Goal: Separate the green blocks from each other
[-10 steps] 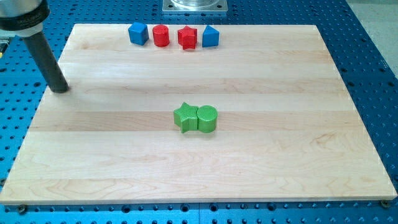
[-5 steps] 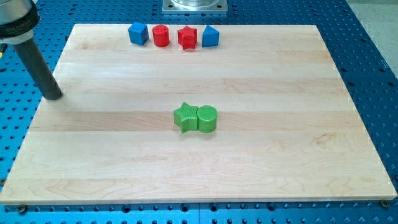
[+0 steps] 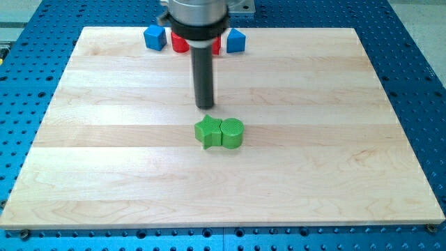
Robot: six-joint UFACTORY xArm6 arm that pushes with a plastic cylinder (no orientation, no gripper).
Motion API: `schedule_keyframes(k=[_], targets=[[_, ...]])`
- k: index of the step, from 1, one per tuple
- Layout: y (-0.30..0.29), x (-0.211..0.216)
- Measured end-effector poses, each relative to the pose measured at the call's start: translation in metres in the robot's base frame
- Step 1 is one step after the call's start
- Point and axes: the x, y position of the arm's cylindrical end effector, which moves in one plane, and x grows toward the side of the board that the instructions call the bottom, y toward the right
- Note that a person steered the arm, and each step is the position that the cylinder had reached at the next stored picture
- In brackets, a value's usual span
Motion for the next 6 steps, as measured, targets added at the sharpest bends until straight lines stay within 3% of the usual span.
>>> schedule_keyframes(k=[2,3,5,6], targets=[[0.025,0.059],[0.009,0.093],[0.019,0.112],[-0.01,0.114]])
